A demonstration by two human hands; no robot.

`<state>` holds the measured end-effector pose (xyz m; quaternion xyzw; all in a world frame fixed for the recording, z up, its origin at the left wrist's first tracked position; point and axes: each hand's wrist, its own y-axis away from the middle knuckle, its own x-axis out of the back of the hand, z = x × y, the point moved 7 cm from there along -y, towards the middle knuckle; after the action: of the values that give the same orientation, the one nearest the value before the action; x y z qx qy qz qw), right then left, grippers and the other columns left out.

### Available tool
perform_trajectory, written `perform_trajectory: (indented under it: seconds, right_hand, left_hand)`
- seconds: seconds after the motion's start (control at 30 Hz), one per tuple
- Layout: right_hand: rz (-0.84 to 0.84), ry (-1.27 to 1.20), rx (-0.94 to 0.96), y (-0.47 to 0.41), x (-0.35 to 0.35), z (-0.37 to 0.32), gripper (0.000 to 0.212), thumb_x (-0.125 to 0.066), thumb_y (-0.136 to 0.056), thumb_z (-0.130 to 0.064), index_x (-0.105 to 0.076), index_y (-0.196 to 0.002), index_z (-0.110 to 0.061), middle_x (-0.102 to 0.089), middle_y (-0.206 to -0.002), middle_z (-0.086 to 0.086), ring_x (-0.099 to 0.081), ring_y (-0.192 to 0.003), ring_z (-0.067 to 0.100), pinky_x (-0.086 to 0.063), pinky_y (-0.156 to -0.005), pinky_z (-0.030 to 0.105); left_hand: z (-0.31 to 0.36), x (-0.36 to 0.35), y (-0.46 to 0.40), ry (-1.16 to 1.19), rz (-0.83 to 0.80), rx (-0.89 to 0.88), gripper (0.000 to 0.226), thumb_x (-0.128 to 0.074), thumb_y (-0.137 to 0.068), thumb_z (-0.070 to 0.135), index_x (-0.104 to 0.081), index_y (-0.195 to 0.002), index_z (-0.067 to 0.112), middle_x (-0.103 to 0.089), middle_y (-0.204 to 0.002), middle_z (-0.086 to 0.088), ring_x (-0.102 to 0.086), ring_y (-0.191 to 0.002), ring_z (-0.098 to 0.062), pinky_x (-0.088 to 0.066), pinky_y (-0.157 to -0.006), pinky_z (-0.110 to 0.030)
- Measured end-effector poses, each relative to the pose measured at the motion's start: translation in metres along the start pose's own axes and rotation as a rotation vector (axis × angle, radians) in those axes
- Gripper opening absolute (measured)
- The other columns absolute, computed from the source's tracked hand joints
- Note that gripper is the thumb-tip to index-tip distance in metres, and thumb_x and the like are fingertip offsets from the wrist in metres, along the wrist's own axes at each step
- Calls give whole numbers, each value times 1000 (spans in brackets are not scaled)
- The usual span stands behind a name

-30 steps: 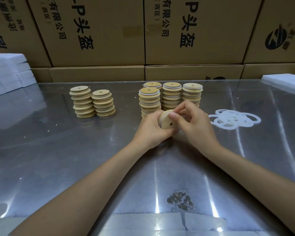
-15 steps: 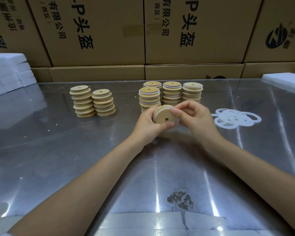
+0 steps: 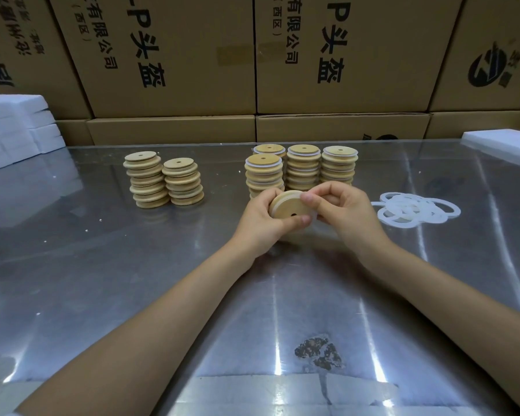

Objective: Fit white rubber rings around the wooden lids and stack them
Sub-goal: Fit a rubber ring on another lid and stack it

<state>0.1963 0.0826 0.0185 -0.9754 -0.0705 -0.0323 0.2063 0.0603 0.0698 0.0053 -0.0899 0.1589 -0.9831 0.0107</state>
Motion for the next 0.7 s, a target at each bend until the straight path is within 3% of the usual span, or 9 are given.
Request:
perform_trajectory:
  seconds: [0.1,0.23,0.4,0.5,0.6,0.7]
  right_hand:
    - [-25,32,20,0,-1,3,9,-71,-81,-13,-63,-77,-15,-69,-65,-11,-61,-64,-3,-45,-62,11]
    - [-6,55,28,-1,3,5,10,-72,-81,-11,-64,-75,-11,-70,-64,-9,-64,-64,-1,-47,-63,10]
    - [45,-64,-106,-1,7,17,10,-69,-84,-18,-67,-79,-10,-72,-74,1,-67,-72,7,-50,-70,16]
    - [18,-55,-116,-1,7,15,9,-70,-84,-19,-69,-82,-10,-73,-80,4,-67,-77,8,-49,-72,17]
    - [-23,-34,-135,0,4,14,6,-69,-85,-21,-70,-86,-15,-72,-80,-1,-64,-77,4,-47,-69,17]
    - [-37,-16,-140,0,3,15,1,-69,-85,-20,-69,-86,-19,-72,-76,-9,-66,-74,-4,-47,-63,10]
  left_hand:
    - [1,6,-2,15,36,-23,31,-80,-72,5,-56,-89,-1,-57,-79,-5,-51,-74,-14,-44,-66,-29]
    - [4,6,-5,-120,26,-73,36,-82,-70,9,-47,-72,17,-57,-74,-1,-48,-68,-11,-42,-62,-27]
    - [3,4,-4,-101,19,-68,36,-81,-72,8,-46,-73,17,-57,-75,0,-49,-67,-8,-41,-59,-19]
    - [1,5,-2,-55,30,-48,30,-81,-72,9,-53,-82,8,-59,-80,-3,-52,-72,-10,-45,-66,-25]
    - [-3,7,-2,24,47,-8,40,-80,-73,9,-54,-99,-7,-60,-87,-8,-54,-80,-15,-48,-75,-35]
    - [-5,9,-3,57,69,3,41,-80,-74,10,-56,-104,-4,-63,-90,-8,-57,-82,-14,-50,-79,-37]
